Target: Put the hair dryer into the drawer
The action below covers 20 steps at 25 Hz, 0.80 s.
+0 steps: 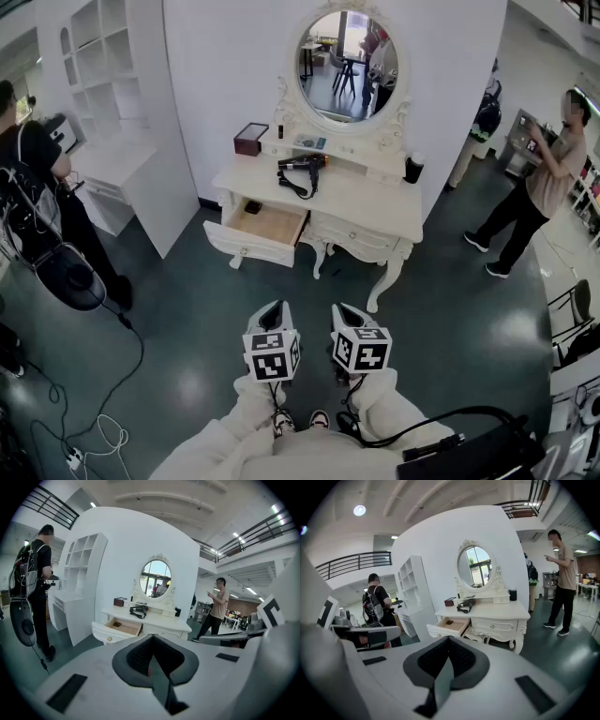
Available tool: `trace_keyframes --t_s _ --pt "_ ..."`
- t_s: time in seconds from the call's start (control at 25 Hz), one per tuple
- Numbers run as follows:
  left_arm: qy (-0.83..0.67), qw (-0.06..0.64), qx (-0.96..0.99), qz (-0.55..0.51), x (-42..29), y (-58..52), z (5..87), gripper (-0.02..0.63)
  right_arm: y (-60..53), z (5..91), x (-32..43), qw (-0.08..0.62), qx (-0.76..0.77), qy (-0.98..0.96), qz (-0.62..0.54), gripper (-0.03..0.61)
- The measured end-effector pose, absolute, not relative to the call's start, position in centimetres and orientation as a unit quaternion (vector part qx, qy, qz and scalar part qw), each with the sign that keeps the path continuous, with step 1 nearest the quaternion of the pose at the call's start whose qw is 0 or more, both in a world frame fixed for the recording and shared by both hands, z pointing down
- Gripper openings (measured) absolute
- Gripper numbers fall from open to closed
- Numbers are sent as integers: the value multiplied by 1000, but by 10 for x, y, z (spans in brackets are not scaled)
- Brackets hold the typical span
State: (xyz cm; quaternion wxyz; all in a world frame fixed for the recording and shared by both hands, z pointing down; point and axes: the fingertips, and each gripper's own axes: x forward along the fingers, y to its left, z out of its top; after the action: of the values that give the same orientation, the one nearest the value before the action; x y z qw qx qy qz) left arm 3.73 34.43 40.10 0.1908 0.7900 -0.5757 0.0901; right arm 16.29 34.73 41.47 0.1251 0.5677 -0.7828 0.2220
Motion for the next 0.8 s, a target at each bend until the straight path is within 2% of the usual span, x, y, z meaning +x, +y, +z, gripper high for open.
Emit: trace_keyframes --t_s 0.8 --pt "-557 200 802 88 10 342 412 6 354 422 138 119 588 -763 242 61"
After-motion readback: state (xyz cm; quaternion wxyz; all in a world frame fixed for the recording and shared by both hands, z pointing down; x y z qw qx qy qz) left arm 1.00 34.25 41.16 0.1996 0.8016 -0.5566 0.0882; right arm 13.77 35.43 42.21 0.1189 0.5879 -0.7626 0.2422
